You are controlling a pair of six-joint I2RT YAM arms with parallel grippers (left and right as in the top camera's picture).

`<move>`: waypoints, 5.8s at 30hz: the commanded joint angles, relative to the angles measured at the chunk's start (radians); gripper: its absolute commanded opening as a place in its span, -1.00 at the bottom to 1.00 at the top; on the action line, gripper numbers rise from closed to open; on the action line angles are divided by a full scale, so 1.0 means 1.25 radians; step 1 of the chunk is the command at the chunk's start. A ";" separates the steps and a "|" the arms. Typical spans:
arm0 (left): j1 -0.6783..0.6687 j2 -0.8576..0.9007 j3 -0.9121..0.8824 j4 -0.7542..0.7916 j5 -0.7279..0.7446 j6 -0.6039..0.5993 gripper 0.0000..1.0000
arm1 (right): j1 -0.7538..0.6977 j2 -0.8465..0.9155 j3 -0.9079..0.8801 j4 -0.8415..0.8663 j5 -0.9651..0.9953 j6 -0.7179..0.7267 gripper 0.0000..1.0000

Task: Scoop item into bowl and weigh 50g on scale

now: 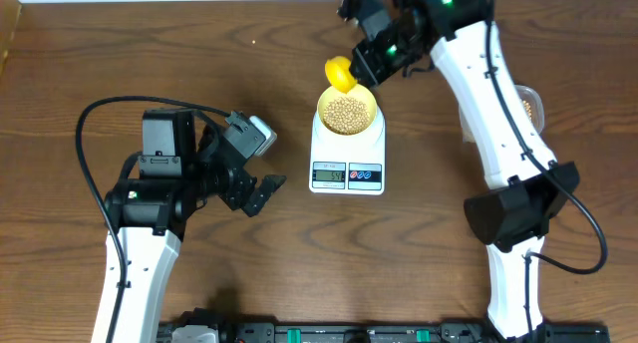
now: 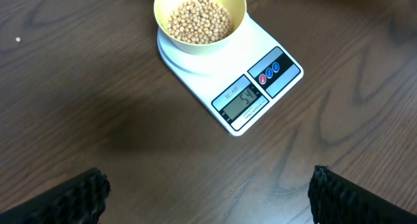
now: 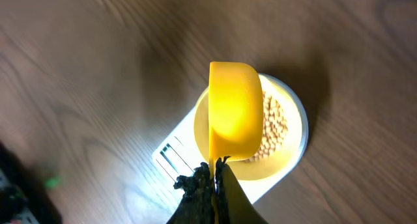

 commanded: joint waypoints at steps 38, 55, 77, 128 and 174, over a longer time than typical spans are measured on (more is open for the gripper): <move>0.003 0.003 -0.005 0.000 0.010 0.011 0.99 | 0.070 -0.001 -0.186 0.104 0.243 -0.017 -0.98; 0.003 0.003 -0.005 0.000 0.010 0.011 0.99 | 0.086 -0.001 -0.216 0.122 0.243 -0.017 -0.98; 0.003 0.003 -0.005 0.000 0.010 0.011 0.99 | 0.086 -0.001 -0.223 0.140 0.267 -0.018 -0.98; 0.003 0.003 -0.005 0.000 0.010 0.011 0.99 | 0.102 -0.001 -0.233 0.117 0.223 -0.017 -0.98; 0.003 0.003 -0.005 0.000 0.010 0.011 0.99 | -0.059 -0.002 -0.207 0.110 -0.205 0.007 -0.98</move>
